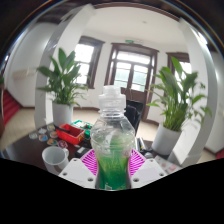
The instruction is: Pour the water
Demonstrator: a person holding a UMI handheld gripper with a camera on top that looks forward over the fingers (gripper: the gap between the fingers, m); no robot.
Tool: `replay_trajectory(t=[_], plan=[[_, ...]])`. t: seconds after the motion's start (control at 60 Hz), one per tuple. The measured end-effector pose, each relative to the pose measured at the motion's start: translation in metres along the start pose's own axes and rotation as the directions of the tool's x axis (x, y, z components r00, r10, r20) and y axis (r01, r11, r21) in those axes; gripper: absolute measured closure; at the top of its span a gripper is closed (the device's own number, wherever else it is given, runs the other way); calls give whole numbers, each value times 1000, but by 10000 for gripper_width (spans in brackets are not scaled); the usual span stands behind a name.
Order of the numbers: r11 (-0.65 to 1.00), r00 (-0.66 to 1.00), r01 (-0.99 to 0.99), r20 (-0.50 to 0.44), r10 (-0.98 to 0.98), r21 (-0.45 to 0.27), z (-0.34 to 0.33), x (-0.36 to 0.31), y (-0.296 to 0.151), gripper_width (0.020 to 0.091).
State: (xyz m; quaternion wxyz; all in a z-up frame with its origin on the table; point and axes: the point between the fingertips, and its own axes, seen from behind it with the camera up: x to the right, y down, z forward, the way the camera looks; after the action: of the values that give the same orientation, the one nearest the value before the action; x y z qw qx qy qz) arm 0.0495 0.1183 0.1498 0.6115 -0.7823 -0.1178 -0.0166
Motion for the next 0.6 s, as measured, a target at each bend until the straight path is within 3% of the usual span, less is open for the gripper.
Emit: replay_trajectory(t=[0.183,0.35,0.417,0.6], plan=[[982,982,-185,40,183,45,9,8,20,761],[980,980,-196,45,195,24,19,4,55,760],[983,985,-170,43,167,68,19,7,51,761],[980,982,-187,21,186,66,17,6,52,761]])
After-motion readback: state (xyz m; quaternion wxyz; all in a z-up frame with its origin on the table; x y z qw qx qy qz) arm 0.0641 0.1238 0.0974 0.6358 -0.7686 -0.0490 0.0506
